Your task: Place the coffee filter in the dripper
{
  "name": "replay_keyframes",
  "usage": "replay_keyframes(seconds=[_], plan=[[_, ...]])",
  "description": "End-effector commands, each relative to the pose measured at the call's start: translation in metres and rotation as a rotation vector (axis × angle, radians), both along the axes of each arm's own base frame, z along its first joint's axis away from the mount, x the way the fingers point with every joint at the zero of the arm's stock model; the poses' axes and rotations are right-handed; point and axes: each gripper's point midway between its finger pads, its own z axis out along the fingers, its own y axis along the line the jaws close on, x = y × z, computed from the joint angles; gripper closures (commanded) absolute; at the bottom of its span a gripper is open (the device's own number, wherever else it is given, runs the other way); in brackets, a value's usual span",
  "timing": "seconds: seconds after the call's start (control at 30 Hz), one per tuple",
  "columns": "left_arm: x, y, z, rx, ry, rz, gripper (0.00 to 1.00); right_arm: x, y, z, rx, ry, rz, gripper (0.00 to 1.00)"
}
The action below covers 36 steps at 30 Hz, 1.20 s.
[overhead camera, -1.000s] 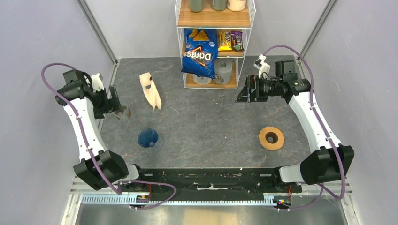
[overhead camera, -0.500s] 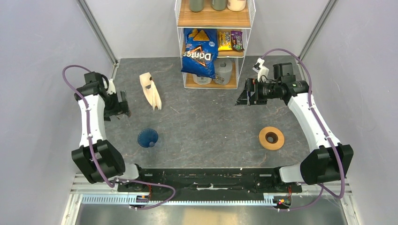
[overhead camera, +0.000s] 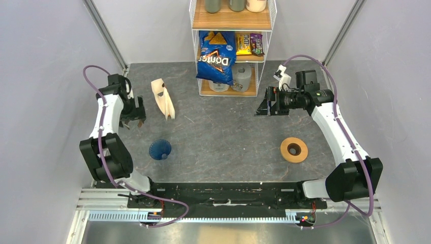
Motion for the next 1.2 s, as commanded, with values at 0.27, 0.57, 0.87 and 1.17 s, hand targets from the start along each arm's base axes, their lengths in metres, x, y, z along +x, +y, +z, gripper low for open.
replay_keyframes(seconds=[0.27, 0.57, 0.87, 1.17], plan=[[0.027, 0.007, -0.001, 0.031, -0.063, 0.065, 0.17, 0.005, 0.0, 0.007, -0.006, -0.066, 0.0, 0.03], [0.029, 0.009, 0.0, 0.04, -0.069, 0.055, 0.3, 0.003, 0.0, 0.006, -0.004, -0.064, 0.004, 0.03], [0.041, -0.004, 0.021, 0.065, -0.127, -0.075, 0.42, 0.003, 0.0, 0.006, -0.001, -0.065, 0.003, 0.03], [0.044, -0.059, 0.034, 0.049, -0.133, -0.318, 0.44, 0.004, 0.001, 0.005, 0.0, -0.06, 0.007, 0.03]])
